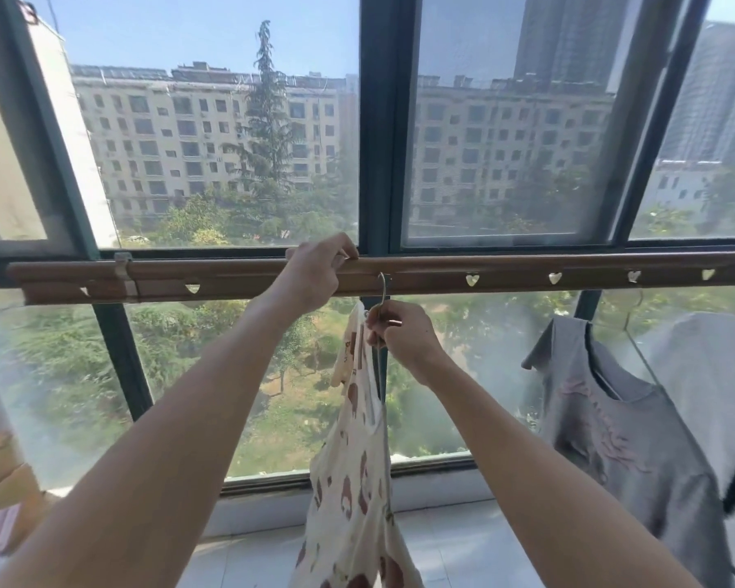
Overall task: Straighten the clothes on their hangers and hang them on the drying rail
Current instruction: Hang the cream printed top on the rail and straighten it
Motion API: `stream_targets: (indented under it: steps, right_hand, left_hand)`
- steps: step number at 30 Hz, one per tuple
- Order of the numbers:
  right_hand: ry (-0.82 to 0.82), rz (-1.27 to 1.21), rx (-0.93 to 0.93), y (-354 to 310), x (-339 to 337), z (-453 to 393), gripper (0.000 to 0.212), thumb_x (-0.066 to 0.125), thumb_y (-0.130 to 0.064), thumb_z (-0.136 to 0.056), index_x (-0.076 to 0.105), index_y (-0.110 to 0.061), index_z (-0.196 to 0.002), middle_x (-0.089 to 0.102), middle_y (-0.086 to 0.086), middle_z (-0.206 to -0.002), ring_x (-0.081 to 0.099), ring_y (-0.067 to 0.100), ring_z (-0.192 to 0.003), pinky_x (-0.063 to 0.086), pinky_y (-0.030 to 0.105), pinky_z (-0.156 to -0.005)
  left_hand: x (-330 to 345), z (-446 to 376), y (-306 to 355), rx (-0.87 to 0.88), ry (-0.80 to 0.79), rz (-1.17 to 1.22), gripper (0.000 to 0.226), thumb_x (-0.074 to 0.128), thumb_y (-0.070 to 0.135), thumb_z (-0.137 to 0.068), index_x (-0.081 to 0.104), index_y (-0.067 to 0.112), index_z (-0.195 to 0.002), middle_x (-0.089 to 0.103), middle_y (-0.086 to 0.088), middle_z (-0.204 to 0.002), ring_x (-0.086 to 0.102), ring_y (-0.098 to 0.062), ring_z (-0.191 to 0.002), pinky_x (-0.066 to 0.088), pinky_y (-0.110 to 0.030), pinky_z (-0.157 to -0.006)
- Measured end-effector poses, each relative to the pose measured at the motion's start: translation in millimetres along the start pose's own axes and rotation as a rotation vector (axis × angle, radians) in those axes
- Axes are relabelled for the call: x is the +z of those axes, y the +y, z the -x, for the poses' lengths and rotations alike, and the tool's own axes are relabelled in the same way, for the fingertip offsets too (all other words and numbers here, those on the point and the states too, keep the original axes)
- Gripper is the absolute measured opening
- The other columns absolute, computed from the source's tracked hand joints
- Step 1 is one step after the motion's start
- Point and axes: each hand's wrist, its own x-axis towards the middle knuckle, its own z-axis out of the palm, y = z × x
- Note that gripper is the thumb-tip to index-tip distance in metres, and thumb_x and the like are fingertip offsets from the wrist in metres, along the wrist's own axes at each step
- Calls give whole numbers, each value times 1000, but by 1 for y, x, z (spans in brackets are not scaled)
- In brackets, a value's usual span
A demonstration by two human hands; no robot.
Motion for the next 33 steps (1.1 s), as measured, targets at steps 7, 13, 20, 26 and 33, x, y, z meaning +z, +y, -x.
stream_targets:
  steps: [7,13,20,26,33]
  right_hand:
    - [43,35,9,8,0,4,33,49,13,-88,68,-11,-78,70,5,-76,68,15,-65,57,27,-66]
    - [31,27,41,-1,-2,-4,30,48,11,-88,70,-8,-82,71,7,-73,70,18,-67,57,31,-67]
    - [-93,138,33,11,-1,-4,30,62,-12,-93,63,-16,-123,62,8,-125,68,17,-94,57,35,-87]
    - [-491,699,154,19,-17,15,121,85,-44,-70,-3,-38,-153,11,16,-160,32,40,-140,36,45,-109]
    - [-457,716,178,30,-49,19,59,79,-37,-80,40,-23,-122,65,7,-103,70,22,-86,60,38,-80]
  left_hand:
    - [4,0,2,-14,18,-11,24,39,5,-100,55,23,-102,66,-9,-92,58,-25,-84,37,-43,-92]
    - [2,-1,-10,-44,5,10,31,39,4,-98,51,32,-96,66,-8,-92,57,-29,-86,42,-50,-94]
    - [5,1,-16,-25,107,-58,29,36,4,-100,50,29,-100,64,0,-81,54,-20,-77,22,-33,-88]
    - [6,7,-20,-4,170,-81,26,33,9,-102,56,20,-108,61,0,-79,51,-18,-76,18,-29,-85]
    - [41,32,-21,485,551,-135,31,47,-11,-71,58,12,-88,60,-5,-84,46,-17,-83,27,-25,-76]
